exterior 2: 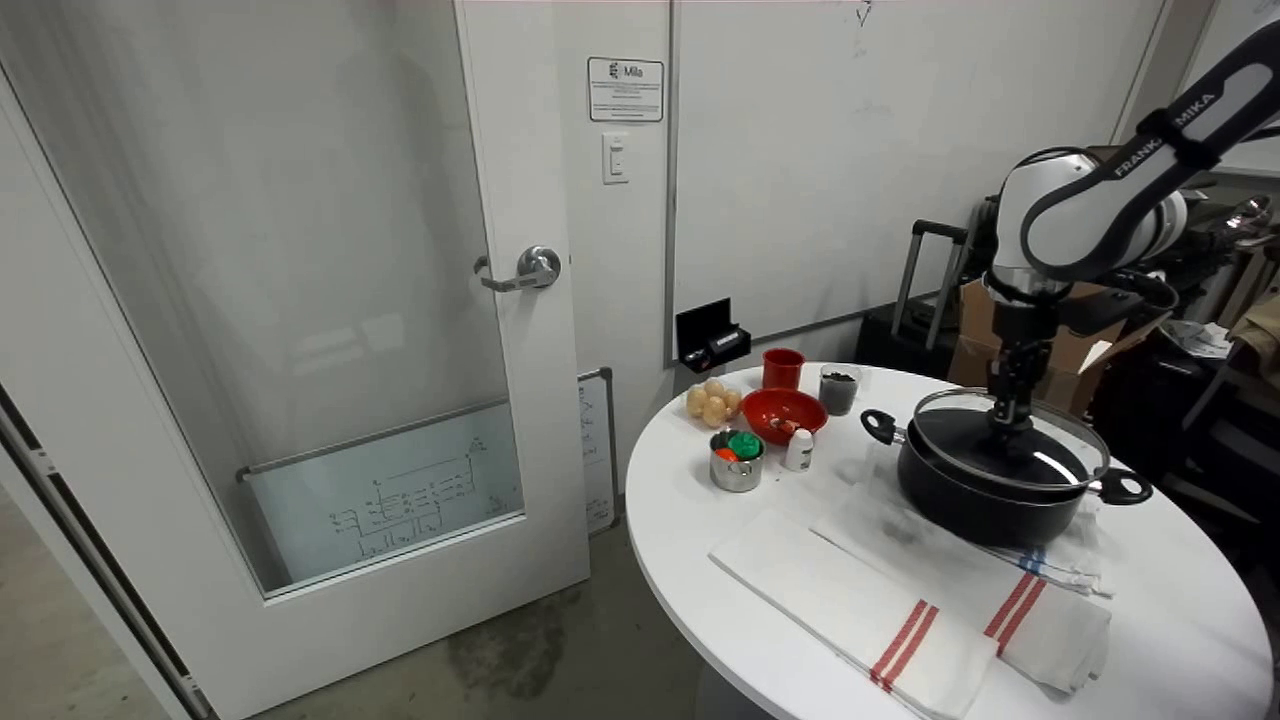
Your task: Put the glass lid on the black pot.
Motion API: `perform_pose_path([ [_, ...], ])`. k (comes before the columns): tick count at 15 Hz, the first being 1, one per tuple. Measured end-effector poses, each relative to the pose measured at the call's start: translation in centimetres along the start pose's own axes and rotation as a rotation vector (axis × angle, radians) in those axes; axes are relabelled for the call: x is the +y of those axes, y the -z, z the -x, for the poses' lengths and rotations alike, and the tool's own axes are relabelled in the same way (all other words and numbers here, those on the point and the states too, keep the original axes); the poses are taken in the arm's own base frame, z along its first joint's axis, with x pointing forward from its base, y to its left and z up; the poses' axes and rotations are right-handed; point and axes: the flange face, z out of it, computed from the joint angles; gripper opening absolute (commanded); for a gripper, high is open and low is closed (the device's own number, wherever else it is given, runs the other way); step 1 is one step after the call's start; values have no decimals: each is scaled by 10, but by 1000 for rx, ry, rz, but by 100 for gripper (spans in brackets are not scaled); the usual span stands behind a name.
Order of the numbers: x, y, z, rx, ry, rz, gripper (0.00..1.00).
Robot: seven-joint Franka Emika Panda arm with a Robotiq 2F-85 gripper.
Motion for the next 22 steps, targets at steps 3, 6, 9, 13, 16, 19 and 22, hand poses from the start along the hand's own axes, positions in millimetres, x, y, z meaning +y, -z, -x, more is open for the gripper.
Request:
perform_pose_path([
  [3,0,-5,-4,-1,0,1,25],
  [6,0,-10,-7,-5,1,1,25],
  [9,0,-15,-10,-7,2,1,25],
  [13,-1,-20,-13,-9,4,1,25],
  [16,-2,-21,-15,-8,5,1,25],
  [19,-2,-20,-16,-6,5,1,25],
  [22,-2,-21,-17,-6,6,0,25],
])
